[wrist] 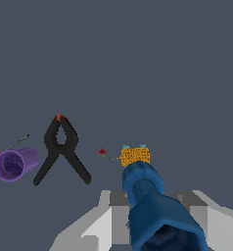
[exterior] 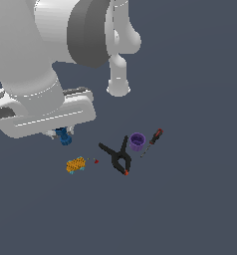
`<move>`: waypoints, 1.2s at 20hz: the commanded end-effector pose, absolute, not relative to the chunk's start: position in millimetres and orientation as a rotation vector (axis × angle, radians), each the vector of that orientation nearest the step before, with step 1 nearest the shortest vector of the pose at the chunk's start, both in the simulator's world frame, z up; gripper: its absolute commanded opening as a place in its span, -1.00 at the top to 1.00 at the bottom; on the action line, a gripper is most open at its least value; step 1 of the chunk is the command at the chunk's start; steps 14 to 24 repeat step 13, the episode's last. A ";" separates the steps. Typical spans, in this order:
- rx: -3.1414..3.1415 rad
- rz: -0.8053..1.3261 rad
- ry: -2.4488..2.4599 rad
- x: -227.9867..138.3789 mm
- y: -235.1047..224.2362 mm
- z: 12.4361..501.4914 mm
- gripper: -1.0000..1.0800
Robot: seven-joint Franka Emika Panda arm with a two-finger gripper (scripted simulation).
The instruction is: Pick up a designated object from a clutter of objects.
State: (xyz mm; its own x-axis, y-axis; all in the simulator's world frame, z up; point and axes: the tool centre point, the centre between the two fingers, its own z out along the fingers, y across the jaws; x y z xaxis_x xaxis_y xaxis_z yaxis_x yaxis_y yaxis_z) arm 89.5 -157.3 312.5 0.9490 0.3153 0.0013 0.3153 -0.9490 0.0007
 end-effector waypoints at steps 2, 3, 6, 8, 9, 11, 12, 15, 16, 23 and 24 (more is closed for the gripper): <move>3.101 0.000 0.502 87.4 -157.8 337.6 1.00; 3.101 0.000 0.502 87.1 -157.9 343.1 1.00; 3.101 0.000 0.502 86.6 -158.3 355.8 1.00; 3.101 0.000 0.502 86.6 -158.5 361.3 1.00; 3.101 0.000 0.502 86.7 -158.6 363.1 1.00; 3.101 0.000 0.502 87.1 -158.8 364.9 1.00; 3.101 0.000 0.502 87.4 -158.9 365.0 1.00; 3.101 0.000 0.502 87.5 -158.9 364.9 1.00; 3.101 0.000 0.502 87.5 -158.9 364.9 1.00; 3.101 0.000 0.502 87.5 -158.9 364.9 1.00; 3.101 0.000 0.502 87.5 -158.9 364.9 1.00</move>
